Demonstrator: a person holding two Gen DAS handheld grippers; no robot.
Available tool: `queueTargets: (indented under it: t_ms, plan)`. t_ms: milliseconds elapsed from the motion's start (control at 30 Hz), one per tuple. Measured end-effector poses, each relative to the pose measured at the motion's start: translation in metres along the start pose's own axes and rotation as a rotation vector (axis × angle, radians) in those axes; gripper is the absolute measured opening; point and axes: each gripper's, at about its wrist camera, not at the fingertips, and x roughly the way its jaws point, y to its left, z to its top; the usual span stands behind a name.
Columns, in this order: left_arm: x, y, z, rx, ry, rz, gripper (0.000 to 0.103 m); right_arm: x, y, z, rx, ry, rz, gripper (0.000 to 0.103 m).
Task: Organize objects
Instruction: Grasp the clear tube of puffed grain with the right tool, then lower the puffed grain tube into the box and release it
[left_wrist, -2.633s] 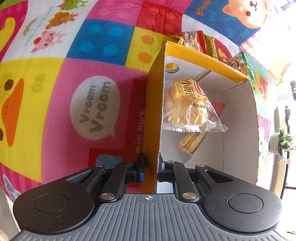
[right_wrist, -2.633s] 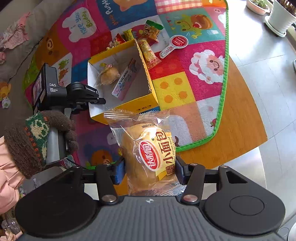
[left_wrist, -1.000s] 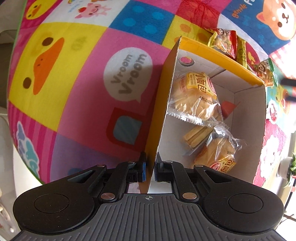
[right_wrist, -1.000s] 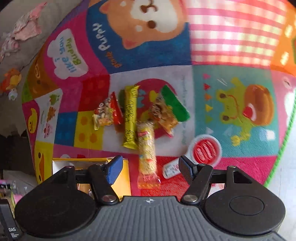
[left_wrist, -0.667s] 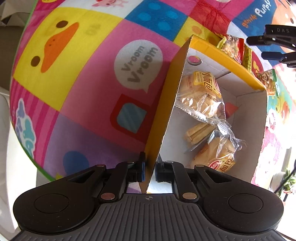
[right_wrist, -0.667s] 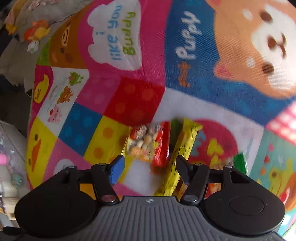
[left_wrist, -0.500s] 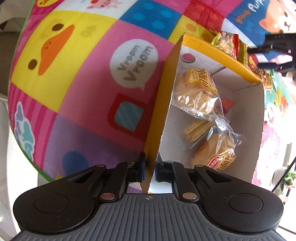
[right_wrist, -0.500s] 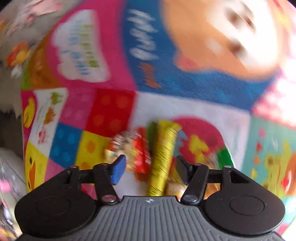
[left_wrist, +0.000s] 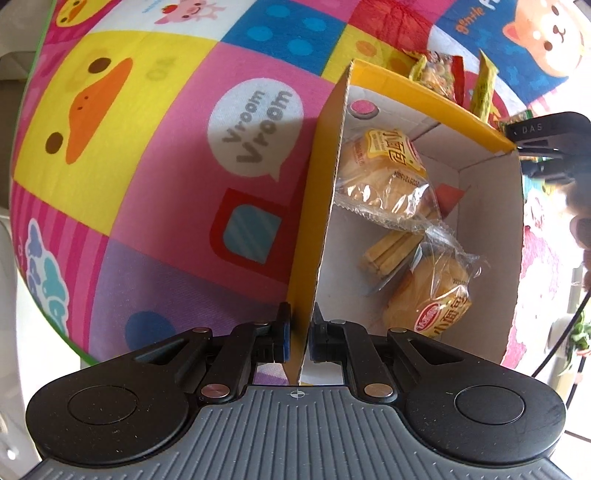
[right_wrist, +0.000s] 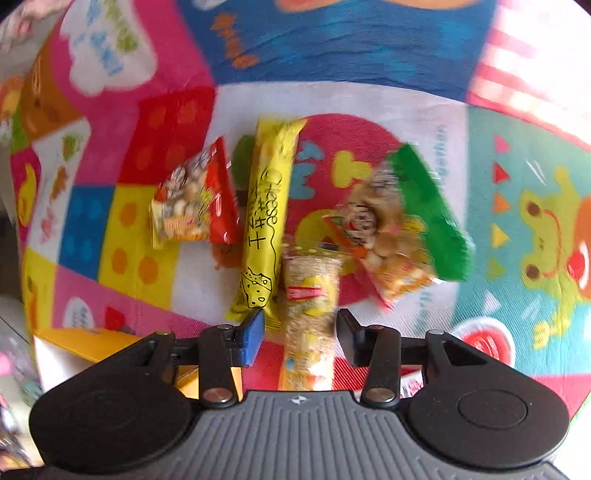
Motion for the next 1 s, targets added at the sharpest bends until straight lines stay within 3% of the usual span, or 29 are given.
queueTargets:
  t_ms: [133,300,533,800,1000]
  plan:
    - [0.005,-0.001,0.003,0.022,0.011,-0.005,0.011,-0.042,-0.013,-0.019,0.068,-0.027,0.021,0.029]
    - [0.014,-0.009,0.025,0.079,0.035,-0.049,0.012,-0.122,-0.027,-0.080,0.142,-0.086,0.037,0.028]
    - [0.019,-0.029,0.056,0.184,0.000,-0.047,0.011,-0.208,0.001,-0.153,0.272,-0.177,0.041,0.028]
    - [0.015,-0.021,0.061,0.179,0.012,-0.082,0.013,-0.236,0.053,-0.207,0.310,-0.161,0.043,0.028]
    - [0.010,-0.012,0.053,0.203,0.021,-0.103,0.014,-0.248,0.092,-0.227,0.251,-0.147,0.045,0.028]
